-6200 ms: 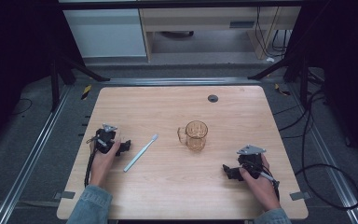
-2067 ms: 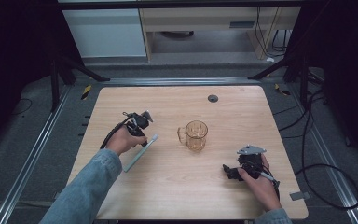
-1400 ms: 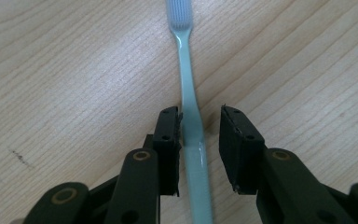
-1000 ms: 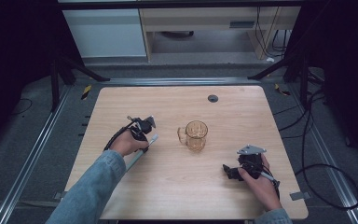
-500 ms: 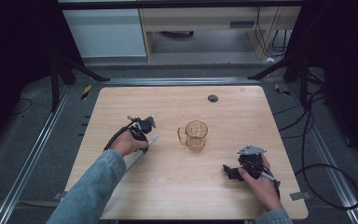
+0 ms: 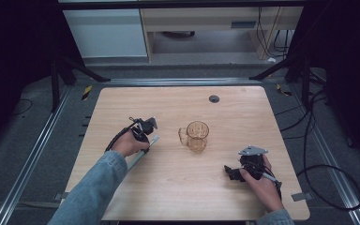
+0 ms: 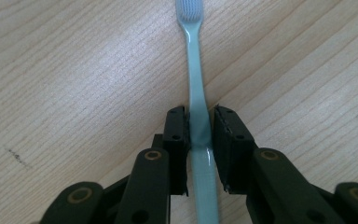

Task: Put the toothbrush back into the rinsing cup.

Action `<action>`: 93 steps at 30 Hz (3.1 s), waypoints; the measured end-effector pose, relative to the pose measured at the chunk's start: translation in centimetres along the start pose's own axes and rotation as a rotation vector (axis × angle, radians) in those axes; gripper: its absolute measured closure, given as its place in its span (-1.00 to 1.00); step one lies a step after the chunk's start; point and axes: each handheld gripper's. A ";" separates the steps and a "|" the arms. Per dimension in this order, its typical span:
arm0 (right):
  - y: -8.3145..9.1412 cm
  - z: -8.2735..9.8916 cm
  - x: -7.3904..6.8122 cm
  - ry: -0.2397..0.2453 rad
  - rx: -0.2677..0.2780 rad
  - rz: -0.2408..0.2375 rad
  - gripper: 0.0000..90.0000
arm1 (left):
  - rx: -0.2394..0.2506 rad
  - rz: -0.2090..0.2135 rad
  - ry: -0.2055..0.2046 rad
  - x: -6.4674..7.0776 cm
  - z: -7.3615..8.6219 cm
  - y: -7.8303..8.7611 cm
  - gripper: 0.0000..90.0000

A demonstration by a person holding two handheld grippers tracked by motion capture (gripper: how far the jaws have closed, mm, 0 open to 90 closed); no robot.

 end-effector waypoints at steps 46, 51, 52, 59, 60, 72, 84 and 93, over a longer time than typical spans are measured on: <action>0.0 0.0 0.0 0.003 0.001 0.004 -0.99 | 0.214 -0.002 0.021 1.0 -4.3 7.6 0.75; 0.0 0.0 0.0 0.008 0.000 0.003 -0.99 | 0.255 0.004 0.000 2.1 -5.4 9.0 0.75; 0.0 0.0 0.0 0.008 0.000 0.002 -0.99 | 0.263 -0.005 -0.006 2.3 -5.7 9.4 0.75; 0.0 0.0 0.0 0.008 0.000 0.003 -0.99 | 0.344 -0.004 0.007 2.7 -6.3 10.7 0.75; 0.0 0.0 0.0 0.008 0.001 0.002 -0.99 | 0.360 -0.009 0.007 2.7 -6.3 10.9 0.75; 0.0 0.1 0.0 0.010 0.003 0.005 -0.99 | 0.569 -0.047 0.043 3.3 -6.4 12.2 0.75; 0.0 0.1 0.0 0.008 0.003 0.003 -0.99 | 0.763 -0.091 0.060 4.5 -6.1 12.7 0.75; 0.1 0.1 0.0 0.010 0.002 0.003 -0.99 | 0.879 -0.108 0.068 5.1 -5.5 12.6 0.75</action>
Point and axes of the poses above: each handheld gripper's, and its own axes: y roughly backward along the jaws, z roughly out of its underside, x roughly to its right, and after that the axes turned 1 degree about x, right-handed
